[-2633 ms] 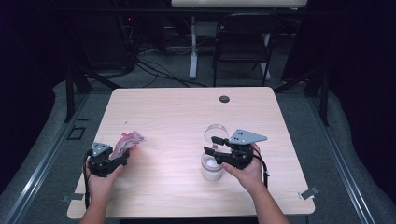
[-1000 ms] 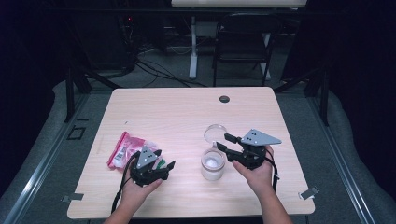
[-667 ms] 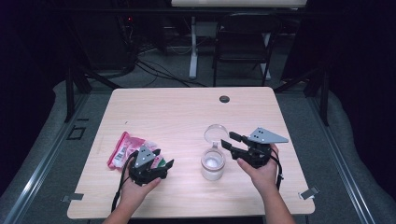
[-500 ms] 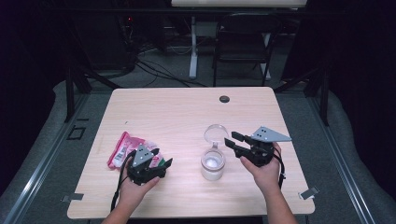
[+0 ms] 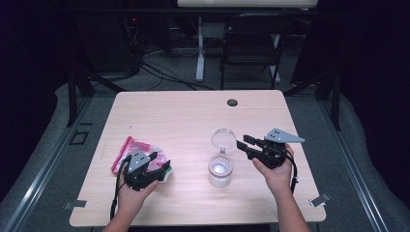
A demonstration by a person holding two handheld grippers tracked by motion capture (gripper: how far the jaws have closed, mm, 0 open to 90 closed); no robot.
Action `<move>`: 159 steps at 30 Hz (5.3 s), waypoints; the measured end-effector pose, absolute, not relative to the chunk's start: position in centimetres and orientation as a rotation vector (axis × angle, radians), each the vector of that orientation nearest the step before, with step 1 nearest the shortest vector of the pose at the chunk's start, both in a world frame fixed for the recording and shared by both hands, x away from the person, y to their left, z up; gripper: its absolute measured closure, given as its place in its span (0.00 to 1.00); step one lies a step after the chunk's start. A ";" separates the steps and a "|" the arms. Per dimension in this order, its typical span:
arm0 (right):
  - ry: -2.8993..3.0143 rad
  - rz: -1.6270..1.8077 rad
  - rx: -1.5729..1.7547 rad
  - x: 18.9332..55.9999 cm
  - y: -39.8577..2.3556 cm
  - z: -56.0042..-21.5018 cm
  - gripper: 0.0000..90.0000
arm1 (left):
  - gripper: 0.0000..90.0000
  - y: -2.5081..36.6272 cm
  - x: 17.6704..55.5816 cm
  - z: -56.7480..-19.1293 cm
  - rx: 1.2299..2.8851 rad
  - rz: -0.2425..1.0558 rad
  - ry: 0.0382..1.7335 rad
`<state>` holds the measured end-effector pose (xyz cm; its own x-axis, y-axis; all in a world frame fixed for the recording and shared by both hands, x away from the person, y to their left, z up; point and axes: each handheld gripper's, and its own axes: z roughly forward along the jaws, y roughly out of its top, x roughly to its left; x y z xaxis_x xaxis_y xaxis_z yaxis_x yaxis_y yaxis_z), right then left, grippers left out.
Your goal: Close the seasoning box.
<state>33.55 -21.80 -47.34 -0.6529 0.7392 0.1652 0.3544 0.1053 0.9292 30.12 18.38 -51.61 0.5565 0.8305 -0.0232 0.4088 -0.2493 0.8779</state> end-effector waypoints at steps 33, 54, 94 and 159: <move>2.115 1.564 1.061 36.7 -19.4 -48.3 0.69 | 0.46 23.2 28.9 -52.2 1.785 0.637 1.180; 2.122 1.515 0.990 35.4 -19.1 -47.8 0.71 | 0.46 22.6 29.6 -52.2 1.788 0.621 1.159; 2.219 1.360 0.836 31.6 -18.3 -48.8 0.50 | 0.45 19.0 32.0 -52.0 1.844 0.599 1.055; 2.088 1.356 1.169 33.2 -22.9 -50.1 0.47 | 0.43 21.9 33.0 -52.1 1.799 0.620 1.173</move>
<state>33.17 -22.91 -50.11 -0.5769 0.8088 0.1139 0.4329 0.1846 0.8823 33.00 21.92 -52.10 0.4310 0.9009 -0.0522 0.4644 -0.1719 0.8688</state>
